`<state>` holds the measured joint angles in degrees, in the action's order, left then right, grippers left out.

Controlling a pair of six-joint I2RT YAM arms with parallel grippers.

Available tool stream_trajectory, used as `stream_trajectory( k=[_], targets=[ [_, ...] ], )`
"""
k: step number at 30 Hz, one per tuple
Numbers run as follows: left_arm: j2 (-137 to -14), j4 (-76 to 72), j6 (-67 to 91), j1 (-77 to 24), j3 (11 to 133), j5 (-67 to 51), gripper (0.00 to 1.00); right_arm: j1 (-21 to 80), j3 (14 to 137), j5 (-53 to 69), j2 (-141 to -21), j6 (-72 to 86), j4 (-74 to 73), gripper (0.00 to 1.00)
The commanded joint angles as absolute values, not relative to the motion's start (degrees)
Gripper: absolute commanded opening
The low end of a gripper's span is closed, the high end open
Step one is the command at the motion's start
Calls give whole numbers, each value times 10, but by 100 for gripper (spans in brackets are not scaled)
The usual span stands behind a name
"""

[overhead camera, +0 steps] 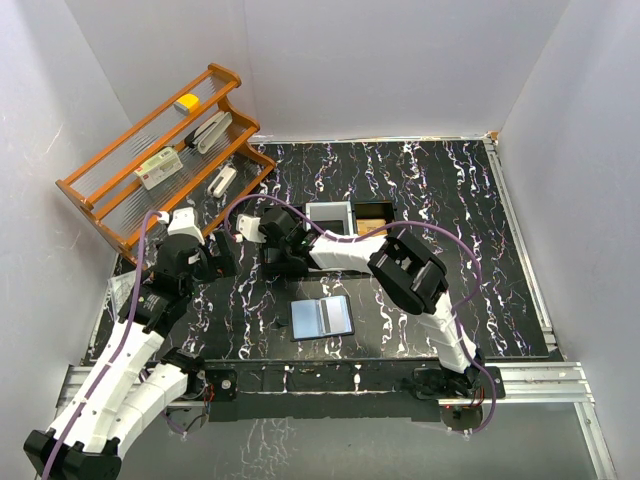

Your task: Take the credit cards out of the card holder

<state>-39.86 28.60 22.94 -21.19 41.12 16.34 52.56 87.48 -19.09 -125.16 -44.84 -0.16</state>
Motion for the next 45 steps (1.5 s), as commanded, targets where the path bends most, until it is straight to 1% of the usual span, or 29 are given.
stream_trajectory(
  k=[1, 2, 5, 12, 18, 27, 32, 36, 42, 45],
  targets=[
    [-391, 291, 227, -210, 409, 177, 99, 525, 906, -197, -1249, -444, 23, 4],
    [-392, 291, 226, -210, 409, 176, 99, 525, 906, -194, -1248, -441, 20, 8],
    [-396, 292, 226, -210, 410, 175, 99, 525, 908, -179, -1246, -431, 8, 16],
    [-392, 292, 228, -210, 409, 180, 99, 525, 912, -164, -1248, -415, -5, 21],
    [-398, 292, 228, -210, 410, 177, 99, 525, 916, -168, -1257, -414, -11, 31],
    [-405, 288, 224, -210, 408, 163, 99, 524, 927, -184, -1271, -402, -13, 34],
    [-408, 286, 222, -210, 407, 157, 99, 525, 921, -174, -1260, -391, -13, 43],
    [-411, 284, 221, -210, 406, 150, 99, 525, 914, -152, -1237, -369, -12, 52],
    [-415, 284, 221, -210, 407, 147, 99, 522, 907, -120, -1195, -320, -2, 60],
    [-414, 286, 222, -210, 406, 150, 99, 521, 882, -111, -1158, -286, 17, 64]
  ],
)
